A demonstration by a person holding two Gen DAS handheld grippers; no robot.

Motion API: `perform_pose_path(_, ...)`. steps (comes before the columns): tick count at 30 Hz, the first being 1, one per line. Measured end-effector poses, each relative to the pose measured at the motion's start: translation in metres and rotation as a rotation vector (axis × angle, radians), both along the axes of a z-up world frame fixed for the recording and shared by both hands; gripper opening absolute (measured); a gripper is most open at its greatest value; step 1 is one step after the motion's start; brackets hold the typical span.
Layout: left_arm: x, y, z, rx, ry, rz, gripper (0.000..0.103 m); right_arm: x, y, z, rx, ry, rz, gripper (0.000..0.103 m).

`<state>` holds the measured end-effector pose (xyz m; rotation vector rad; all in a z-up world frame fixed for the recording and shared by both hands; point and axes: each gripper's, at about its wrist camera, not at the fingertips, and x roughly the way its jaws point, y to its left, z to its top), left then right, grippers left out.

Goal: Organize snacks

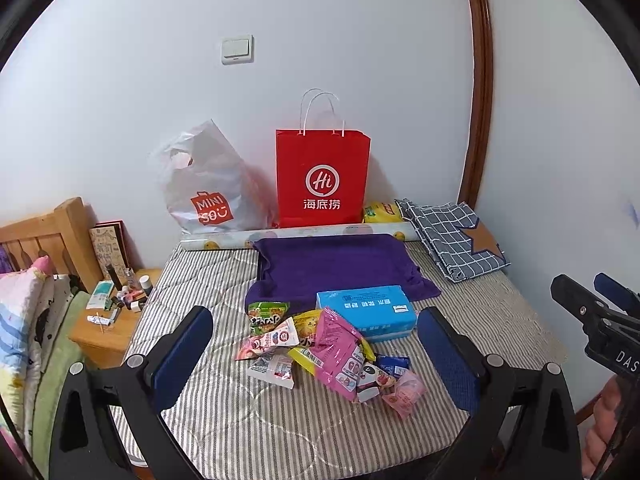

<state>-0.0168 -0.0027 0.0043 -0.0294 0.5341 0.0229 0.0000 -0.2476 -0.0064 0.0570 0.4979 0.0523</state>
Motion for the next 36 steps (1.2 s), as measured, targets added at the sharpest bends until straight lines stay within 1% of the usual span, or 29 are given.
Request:
perform_pose_path(17, 0.0, 0.001, -0.002, -0.009, 0.006, -0.003, 0.102, 0.0, 0.004, -0.002, -0.003, 0.0, 0.012, 0.103)
perform_pose_path(28, 0.001, 0.0, -0.003, -0.001, 0.004, 0.003, 0.102, -0.001, 0.005, -0.003, 0.0, -0.011, 0.017, 0.103)
perform_pose_path(31, 0.004, -0.001, -0.006, 0.0, 0.009, 0.005, 0.102, 0.001, 0.006, -0.006, 0.014, 0.001, 0.034, 0.103)
perform_pose_path(36, 0.014, 0.003, -0.019, -0.001, 0.034, 0.015, 0.102, 0.011, 0.012, -0.021, -0.003, 0.031, 0.051, 0.103)
